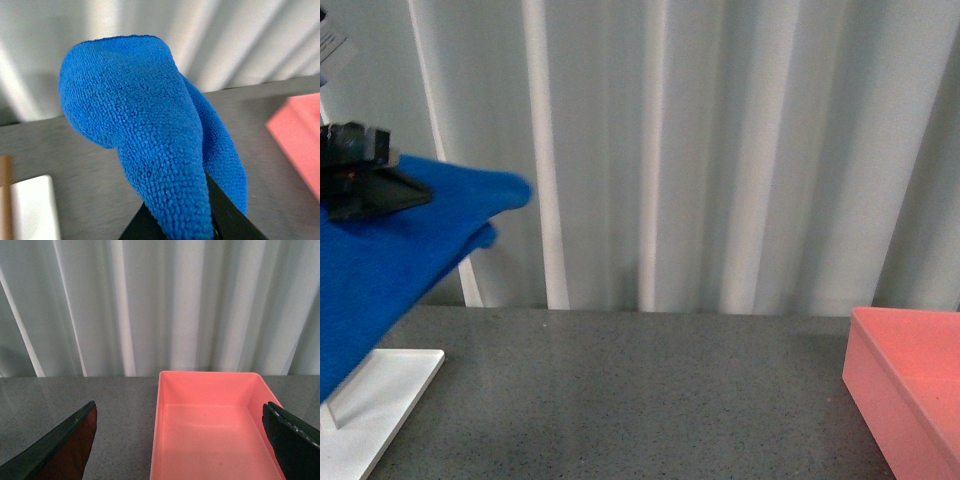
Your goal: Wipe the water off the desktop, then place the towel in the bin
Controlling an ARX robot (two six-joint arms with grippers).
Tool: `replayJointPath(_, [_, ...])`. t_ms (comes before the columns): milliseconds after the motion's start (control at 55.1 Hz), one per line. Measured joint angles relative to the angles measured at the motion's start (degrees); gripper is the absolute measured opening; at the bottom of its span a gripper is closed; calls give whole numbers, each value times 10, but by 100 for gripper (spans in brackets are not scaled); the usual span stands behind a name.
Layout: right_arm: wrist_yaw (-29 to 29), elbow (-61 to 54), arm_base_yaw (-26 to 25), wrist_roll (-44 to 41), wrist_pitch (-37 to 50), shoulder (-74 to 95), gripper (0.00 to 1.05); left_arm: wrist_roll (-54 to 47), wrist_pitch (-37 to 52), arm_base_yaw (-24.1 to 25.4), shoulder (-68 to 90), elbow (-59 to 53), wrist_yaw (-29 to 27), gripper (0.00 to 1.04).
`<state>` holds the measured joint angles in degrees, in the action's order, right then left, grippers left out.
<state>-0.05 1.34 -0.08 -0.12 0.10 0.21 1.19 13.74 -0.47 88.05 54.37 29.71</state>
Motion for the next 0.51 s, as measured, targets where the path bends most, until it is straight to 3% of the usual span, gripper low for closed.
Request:
replayJointPath(254, [0,0,0,0,0,0,98,93,89,-154,-18,-30,-14,5])
replayJointPath(509, [0,0,0,0,0,0,98,222,193,-243,43,3,-94,5])
